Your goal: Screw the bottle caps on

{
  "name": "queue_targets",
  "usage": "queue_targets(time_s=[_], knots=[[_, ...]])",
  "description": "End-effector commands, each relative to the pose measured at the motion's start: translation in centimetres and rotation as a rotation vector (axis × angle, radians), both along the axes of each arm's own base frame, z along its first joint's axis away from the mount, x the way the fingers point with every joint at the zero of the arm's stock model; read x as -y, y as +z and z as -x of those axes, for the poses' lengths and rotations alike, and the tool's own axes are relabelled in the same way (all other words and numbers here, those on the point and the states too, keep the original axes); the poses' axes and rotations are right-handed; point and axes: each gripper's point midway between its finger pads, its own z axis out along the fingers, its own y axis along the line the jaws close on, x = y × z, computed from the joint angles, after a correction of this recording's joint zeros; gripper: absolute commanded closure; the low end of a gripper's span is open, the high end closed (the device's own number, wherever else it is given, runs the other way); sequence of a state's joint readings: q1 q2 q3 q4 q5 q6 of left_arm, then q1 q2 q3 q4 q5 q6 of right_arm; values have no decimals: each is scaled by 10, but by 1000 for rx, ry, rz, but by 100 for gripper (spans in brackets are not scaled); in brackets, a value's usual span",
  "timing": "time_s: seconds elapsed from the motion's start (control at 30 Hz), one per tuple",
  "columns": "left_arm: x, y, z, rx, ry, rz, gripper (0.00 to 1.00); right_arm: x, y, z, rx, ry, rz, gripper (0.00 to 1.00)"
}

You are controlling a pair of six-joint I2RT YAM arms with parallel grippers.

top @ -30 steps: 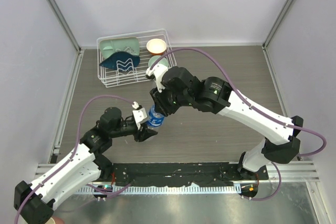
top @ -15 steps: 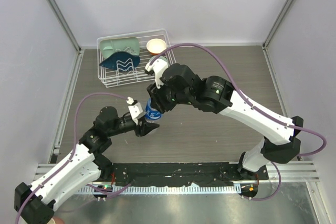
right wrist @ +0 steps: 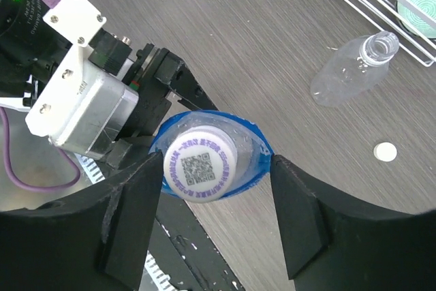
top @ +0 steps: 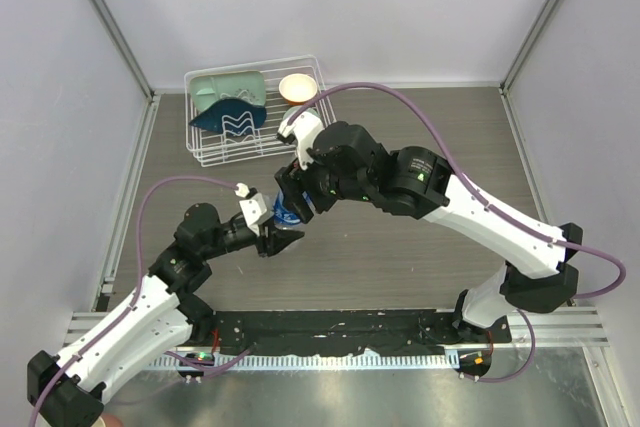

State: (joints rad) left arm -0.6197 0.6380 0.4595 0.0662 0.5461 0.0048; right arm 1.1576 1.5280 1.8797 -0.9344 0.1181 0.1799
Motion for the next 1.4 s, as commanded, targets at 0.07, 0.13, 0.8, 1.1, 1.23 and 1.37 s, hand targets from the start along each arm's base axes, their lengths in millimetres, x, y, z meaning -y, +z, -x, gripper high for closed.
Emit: queue_targets(time_s=[0.07,0.13,0.8,1.1,1.23,1.37], knots=[[0,69,-4,169,7,148,100,21,44,8,81,23,-77,27],[0,68,-3,166,9,149,100,23,56,9,109,34,-104,26],[10,67,25,83,-151,212,100,38,141,66,350,415,-350,27],[19,65,67,-22,-399,199,100,21,153,65,401,593,-439,28],[19,68,77,-35,-446,199,100,23,157,63,345,693,-523,28],[18,70,89,-43,-512,198,100,17,159,76,327,800,-578,28]])
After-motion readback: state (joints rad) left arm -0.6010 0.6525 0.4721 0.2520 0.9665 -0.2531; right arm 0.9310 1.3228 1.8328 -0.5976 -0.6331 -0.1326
